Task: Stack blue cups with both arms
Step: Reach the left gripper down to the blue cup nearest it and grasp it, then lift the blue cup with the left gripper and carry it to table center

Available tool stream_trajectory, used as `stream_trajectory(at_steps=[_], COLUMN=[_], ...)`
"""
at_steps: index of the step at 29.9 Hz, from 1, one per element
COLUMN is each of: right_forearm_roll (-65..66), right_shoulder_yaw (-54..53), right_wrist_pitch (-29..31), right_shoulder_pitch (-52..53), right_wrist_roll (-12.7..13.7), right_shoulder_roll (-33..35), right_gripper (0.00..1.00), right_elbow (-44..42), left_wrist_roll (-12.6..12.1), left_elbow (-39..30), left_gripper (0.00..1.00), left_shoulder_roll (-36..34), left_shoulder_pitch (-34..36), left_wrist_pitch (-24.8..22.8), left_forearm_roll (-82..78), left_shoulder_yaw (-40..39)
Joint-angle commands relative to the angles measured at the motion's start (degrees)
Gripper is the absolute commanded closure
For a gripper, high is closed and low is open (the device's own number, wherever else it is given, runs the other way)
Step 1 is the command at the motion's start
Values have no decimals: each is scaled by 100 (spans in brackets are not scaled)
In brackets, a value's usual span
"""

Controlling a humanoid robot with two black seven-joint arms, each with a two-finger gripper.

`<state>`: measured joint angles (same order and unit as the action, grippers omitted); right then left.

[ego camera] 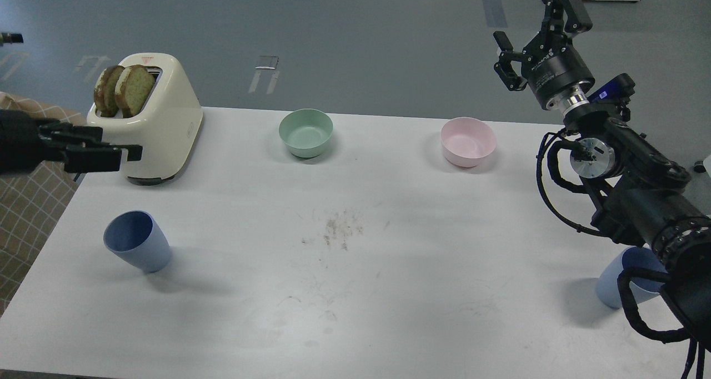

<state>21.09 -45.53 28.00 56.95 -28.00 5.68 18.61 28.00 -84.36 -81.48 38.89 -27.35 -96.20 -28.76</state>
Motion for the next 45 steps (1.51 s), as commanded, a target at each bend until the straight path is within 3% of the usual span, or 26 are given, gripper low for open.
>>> stream_trajectory(at_steps=[1,6,20,26,29,33,45], right_forearm_roll=[1,1,1,1,1,1,1], right_shoulder_yaw=[1,1,1,1,1,1,-8], right_wrist_pitch=[0,0,0,0,0,0,0], right_shoulder_pitch=[-26,-35,-79,-96,-96,-105,-79], right_wrist_roll=[0,0,0,0,0,0,0], right_shoulder_roll=[-23,-32,-6,-5,-5,-14,-5], right_gripper=[0,0,0,0,0,0,0], right_elbow=[20,20,11,11,11,11,20], left_wrist_roll=[0,0,0,0,0,0,0], left_elbow=[86,437,1404,1554,1554,1554,1396], left_gripper=[3,3,8,41,70,100,100], left_shoulder_roll=[-53,140,1107,1160,1169,1169,1020], left_shoulder_pitch=[-13,-21,-162,-320,-355,-408,-303], left_wrist_pitch=[404,572,572,564,564,564,652], left_forearm_roll=[-48,-31,110,92,75,40,22], left_shoulder_yaw=[720,1206,1259,1268,1268,1268,1171])
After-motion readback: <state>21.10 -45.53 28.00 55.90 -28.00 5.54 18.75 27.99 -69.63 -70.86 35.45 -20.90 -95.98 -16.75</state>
